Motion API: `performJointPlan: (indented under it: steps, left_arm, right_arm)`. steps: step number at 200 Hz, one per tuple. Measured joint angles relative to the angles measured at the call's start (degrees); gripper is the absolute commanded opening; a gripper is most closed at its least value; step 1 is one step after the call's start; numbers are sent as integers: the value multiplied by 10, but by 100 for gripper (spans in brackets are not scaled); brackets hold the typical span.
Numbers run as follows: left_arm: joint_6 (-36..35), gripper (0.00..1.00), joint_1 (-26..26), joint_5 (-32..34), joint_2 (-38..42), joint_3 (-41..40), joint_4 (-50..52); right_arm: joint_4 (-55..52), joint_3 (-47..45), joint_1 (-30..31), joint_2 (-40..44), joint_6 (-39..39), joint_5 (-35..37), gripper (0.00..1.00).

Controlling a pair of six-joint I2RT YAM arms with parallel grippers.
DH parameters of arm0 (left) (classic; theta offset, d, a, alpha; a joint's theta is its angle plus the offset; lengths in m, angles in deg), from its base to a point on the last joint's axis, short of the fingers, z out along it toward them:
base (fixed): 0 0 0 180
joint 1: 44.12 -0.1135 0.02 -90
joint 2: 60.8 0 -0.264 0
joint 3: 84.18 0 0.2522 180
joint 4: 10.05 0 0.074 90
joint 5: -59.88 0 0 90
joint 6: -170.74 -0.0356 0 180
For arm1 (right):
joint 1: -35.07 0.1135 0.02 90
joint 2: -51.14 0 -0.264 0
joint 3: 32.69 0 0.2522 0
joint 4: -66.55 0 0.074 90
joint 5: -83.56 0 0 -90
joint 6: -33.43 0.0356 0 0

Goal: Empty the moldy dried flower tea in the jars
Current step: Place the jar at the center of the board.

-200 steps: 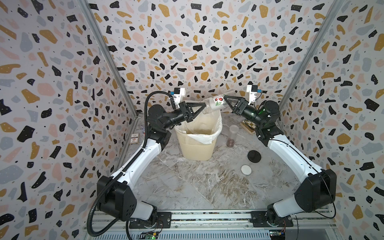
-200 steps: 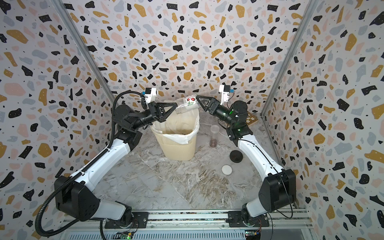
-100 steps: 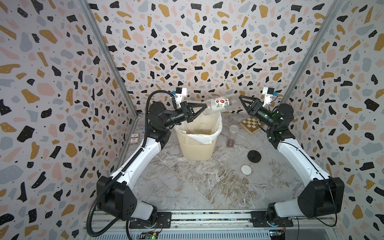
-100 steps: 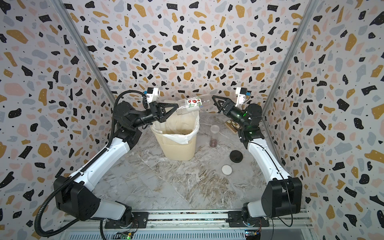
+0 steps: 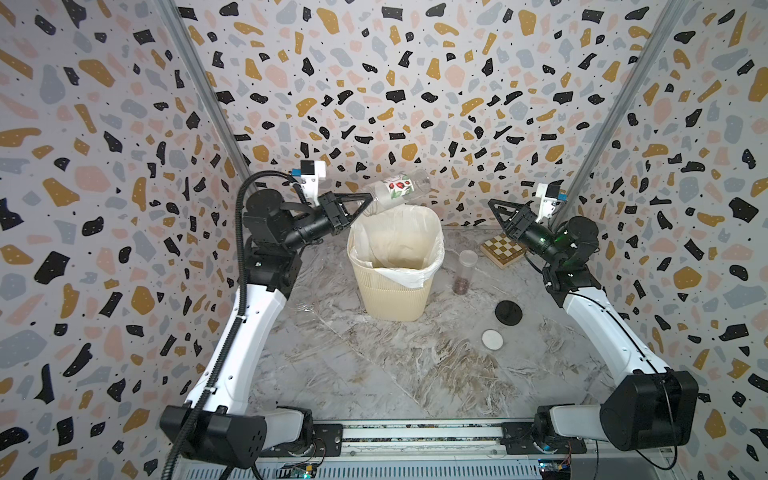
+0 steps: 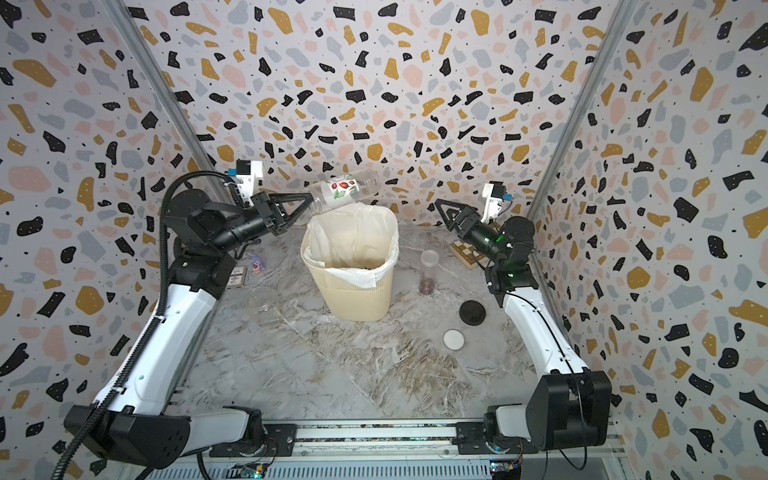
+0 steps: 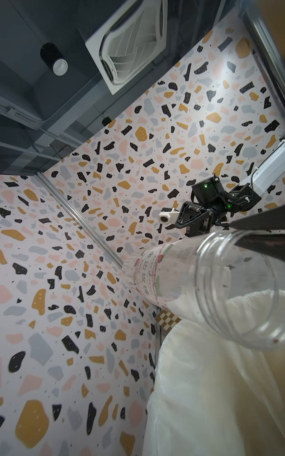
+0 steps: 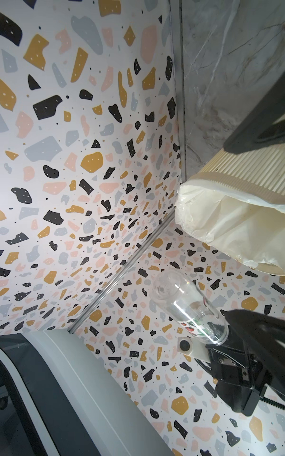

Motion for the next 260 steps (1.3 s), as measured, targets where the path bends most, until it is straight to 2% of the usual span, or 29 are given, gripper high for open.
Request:
performJointPlan:
  steps: [42,91,114,146,201,235,260]
  left_arm:
    - [-108,0,-92,54,11,89,196]
    - [-205,0,-130,161,25,106,374]
    - [-233,0,-133,203,26,102,434]
    - [-252,0,-133,221,38,75,492]
    - [-280,0,-133,260,77,-23,577]
    - [-296,0,-127,275,40,-43,613]
    - [-302,0,-85,304,4,-44,632]
  right_arm:
    - [-21,-14,-9,17,-14,-1,100]
    - [-44,-42,-16,28,-28,-7,100]
    - [-58,-55,-22,35,-37,-10,100]
    - [-68,-67,-25,42,-42,-13,100]
    - [-101,-93,-29,58,-63,-15,100]
    - [-136,-97,-30,78,-86,-13,100]
    - [-153,-97,-30,94,-99,-10,100]
